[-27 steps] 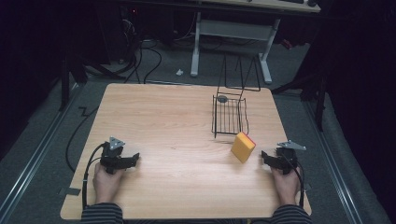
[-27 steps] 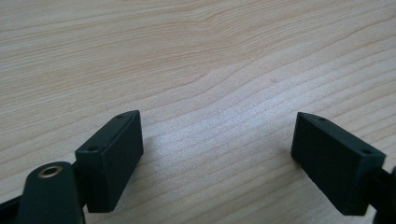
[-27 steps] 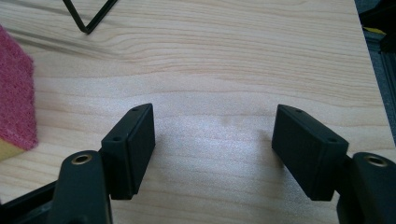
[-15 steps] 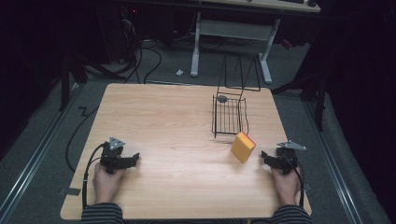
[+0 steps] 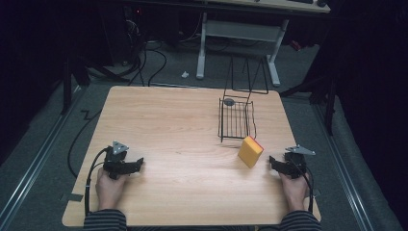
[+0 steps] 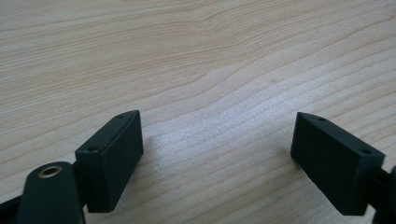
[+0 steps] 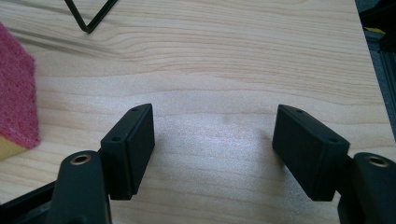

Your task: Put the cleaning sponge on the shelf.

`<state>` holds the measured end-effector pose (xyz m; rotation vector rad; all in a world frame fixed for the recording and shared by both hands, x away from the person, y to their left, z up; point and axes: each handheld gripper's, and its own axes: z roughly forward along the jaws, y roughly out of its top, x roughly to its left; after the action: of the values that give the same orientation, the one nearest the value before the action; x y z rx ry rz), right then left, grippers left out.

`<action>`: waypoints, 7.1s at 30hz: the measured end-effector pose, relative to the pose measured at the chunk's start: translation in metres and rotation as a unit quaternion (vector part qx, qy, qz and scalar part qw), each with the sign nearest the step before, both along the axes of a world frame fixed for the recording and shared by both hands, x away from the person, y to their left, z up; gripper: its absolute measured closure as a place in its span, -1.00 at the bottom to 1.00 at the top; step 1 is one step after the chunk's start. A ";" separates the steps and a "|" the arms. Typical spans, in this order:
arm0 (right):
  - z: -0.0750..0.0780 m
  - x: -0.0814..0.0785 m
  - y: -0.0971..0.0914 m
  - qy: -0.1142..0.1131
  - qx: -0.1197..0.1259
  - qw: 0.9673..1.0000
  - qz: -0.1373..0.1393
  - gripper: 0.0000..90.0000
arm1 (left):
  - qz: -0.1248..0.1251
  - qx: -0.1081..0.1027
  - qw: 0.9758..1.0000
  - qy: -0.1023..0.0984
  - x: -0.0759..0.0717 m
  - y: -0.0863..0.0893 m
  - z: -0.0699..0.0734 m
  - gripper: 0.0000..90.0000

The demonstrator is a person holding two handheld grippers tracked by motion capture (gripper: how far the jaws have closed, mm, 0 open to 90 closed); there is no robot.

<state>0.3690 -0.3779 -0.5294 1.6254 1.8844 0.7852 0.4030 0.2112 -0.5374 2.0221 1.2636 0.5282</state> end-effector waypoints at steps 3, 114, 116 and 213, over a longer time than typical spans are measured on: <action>0.000 -0.001 0.000 0.002 0.003 1.000 0.001 -0.32 | 0.000 0.000 1.000 0.000 0.000 0.000 0.000 -0.61; 0.045 -0.024 0.073 -0.102 0.053 0.985 0.132 -0.29 | 0.000 0.000 1.000 0.000 0.000 0.000 0.000 -0.61; 0.042 -0.021 0.074 -0.097 0.055 0.985 0.132 -0.28 | 0.000 0.000 1.000 0.000 0.000 0.000 0.000 -0.61; 0.067 -0.014 0.074 -0.085 0.052 0.979 0.177 0.35 | 0.000 0.000 1.000 0.000 0.000 0.000 0.000 -0.61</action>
<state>0.3550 -0.3037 -0.4620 1.2470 2.0610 1.1493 0.4031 0.2112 -0.5374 2.0216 1.2637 0.5280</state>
